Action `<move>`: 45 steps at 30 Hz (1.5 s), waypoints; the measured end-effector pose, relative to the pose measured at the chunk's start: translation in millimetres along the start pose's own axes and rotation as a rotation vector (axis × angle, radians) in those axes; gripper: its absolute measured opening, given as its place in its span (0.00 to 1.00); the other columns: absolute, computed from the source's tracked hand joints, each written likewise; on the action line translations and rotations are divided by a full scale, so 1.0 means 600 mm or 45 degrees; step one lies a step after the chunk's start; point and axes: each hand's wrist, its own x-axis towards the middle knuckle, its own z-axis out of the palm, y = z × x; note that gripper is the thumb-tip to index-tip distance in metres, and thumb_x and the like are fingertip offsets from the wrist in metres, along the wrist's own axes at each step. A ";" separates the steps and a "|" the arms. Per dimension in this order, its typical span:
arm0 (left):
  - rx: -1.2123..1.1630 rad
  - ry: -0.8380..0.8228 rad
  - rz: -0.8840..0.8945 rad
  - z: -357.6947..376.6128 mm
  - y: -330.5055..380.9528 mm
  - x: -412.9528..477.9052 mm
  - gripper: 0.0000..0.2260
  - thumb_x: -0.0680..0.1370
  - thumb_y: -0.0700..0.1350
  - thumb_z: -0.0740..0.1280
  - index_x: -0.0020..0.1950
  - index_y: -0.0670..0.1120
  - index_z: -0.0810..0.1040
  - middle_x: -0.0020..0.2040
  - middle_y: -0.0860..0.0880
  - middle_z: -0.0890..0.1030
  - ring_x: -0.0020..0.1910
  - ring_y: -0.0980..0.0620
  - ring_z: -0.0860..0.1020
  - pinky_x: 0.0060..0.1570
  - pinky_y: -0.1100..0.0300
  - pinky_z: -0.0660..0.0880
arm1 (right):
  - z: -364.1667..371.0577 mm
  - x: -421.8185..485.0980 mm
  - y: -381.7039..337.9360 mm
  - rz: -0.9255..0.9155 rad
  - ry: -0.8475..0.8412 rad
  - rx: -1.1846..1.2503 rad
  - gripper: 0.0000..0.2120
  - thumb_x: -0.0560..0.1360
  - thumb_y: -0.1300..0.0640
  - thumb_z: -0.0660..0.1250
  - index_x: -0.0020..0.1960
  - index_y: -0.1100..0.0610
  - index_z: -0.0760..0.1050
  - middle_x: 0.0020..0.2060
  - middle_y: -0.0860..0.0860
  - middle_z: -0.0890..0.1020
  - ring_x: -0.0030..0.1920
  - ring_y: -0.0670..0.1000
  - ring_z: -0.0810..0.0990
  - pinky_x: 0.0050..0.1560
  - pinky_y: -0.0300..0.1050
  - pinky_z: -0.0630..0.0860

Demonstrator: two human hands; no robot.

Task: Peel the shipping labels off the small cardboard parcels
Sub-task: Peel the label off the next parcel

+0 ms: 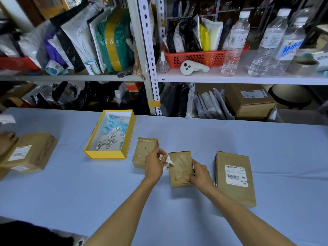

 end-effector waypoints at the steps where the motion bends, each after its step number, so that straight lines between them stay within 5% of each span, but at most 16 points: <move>1: -0.010 0.014 -0.012 -0.003 -0.002 0.000 0.07 0.74 0.37 0.70 0.42 0.49 0.79 0.40 0.46 0.81 0.41 0.48 0.79 0.42 0.51 0.77 | 0.000 0.000 0.000 -0.004 -0.002 -0.002 0.25 0.68 0.59 0.72 0.63 0.55 0.70 0.51 0.56 0.80 0.52 0.58 0.79 0.52 0.50 0.78; 4: -0.034 0.048 -0.037 -0.009 -0.008 -0.001 0.09 0.72 0.33 0.69 0.45 0.47 0.81 0.41 0.44 0.82 0.38 0.52 0.77 0.37 0.65 0.73 | 0.000 -0.002 -0.002 -0.024 0.015 0.015 0.34 0.69 0.60 0.72 0.72 0.52 0.63 0.51 0.57 0.78 0.51 0.58 0.78 0.52 0.48 0.77; 6: 0.008 0.045 -0.041 -0.011 -0.012 -0.003 0.10 0.73 0.32 0.67 0.43 0.47 0.82 0.39 0.48 0.82 0.35 0.56 0.75 0.34 0.70 0.69 | -0.004 -0.009 -0.009 -0.046 0.010 -0.004 0.47 0.71 0.62 0.71 0.78 0.43 0.45 0.47 0.57 0.76 0.47 0.58 0.77 0.49 0.47 0.74; 10: 0.064 0.022 -0.118 -0.009 -0.031 -0.012 0.10 0.75 0.34 0.64 0.48 0.44 0.84 0.45 0.49 0.84 0.45 0.53 0.80 0.44 0.63 0.75 | -0.017 -0.010 -0.022 -0.078 -0.026 -0.047 0.61 0.68 0.65 0.73 0.72 0.34 0.28 0.41 0.56 0.75 0.39 0.55 0.77 0.45 0.48 0.78; 16: 0.031 -0.138 -0.213 0.004 -0.035 -0.019 0.15 0.76 0.37 0.68 0.63 0.41 0.78 0.59 0.47 0.80 0.60 0.50 0.77 0.56 0.63 0.72 | -0.030 -0.002 -0.032 -0.001 -0.140 -0.120 0.59 0.63 0.61 0.78 0.77 0.38 0.40 0.53 0.58 0.74 0.49 0.58 0.79 0.54 0.52 0.79; 22: -0.187 -0.228 -0.241 0.020 -0.033 -0.031 0.15 0.78 0.39 0.66 0.64 0.44 0.77 0.60 0.48 0.80 0.51 0.55 0.79 0.40 0.76 0.74 | -0.031 -0.006 -0.019 -0.072 -0.134 -0.098 0.63 0.61 0.61 0.78 0.76 0.38 0.36 0.55 0.56 0.74 0.53 0.57 0.77 0.57 0.54 0.77; 26: -0.291 -0.264 -0.275 0.020 -0.022 -0.027 0.15 0.78 0.42 0.66 0.65 0.45 0.77 0.60 0.49 0.79 0.55 0.52 0.79 0.52 0.64 0.77 | -0.024 -0.007 -0.030 -0.036 -0.142 -0.180 0.66 0.60 0.51 0.81 0.76 0.44 0.32 0.61 0.55 0.69 0.62 0.58 0.73 0.63 0.51 0.73; 28: -0.287 -0.303 -0.253 0.022 -0.023 -0.027 0.17 0.78 0.42 0.67 0.67 0.44 0.75 0.60 0.49 0.79 0.55 0.51 0.79 0.52 0.63 0.78 | -0.024 -0.006 -0.030 -0.038 -0.114 -0.191 0.63 0.58 0.50 0.82 0.77 0.49 0.40 0.61 0.56 0.70 0.62 0.59 0.72 0.61 0.51 0.73; 31: -0.288 -0.299 -0.242 0.028 -0.030 -0.027 0.19 0.77 0.40 0.68 0.68 0.41 0.74 0.59 0.48 0.78 0.48 0.53 0.80 0.39 0.72 0.77 | -0.023 -0.005 -0.029 -0.061 -0.053 -0.176 0.50 0.62 0.51 0.80 0.73 0.51 0.51 0.55 0.57 0.75 0.55 0.59 0.76 0.53 0.49 0.76; 37: -0.274 -0.357 -0.279 0.034 -0.032 -0.018 0.20 0.77 0.41 0.68 0.69 0.43 0.73 0.63 0.44 0.77 0.56 0.44 0.80 0.52 0.51 0.81 | -0.027 -0.004 -0.031 -0.051 0.088 0.039 0.17 0.74 0.53 0.67 0.59 0.51 0.64 0.48 0.56 0.78 0.48 0.59 0.78 0.49 0.50 0.77; 41: -0.275 -0.366 -0.279 0.035 -0.037 -0.013 0.20 0.77 0.42 0.69 0.69 0.43 0.74 0.63 0.44 0.77 0.56 0.45 0.80 0.56 0.46 0.79 | -0.030 -0.004 -0.039 -0.086 0.161 -0.078 0.08 0.79 0.53 0.58 0.57 0.54 0.67 0.45 0.57 0.78 0.46 0.59 0.77 0.46 0.51 0.77; 45: -0.250 -0.380 -0.274 0.038 -0.035 -0.011 0.19 0.77 0.41 0.68 0.69 0.44 0.74 0.62 0.44 0.78 0.57 0.45 0.80 0.57 0.46 0.79 | -0.050 0.000 -0.054 -0.113 0.119 -0.350 0.11 0.81 0.54 0.55 0.56 0.60 0.67 0.49 0.60 0.78 0.49 0.62 0.77 0.48 0.54 0.77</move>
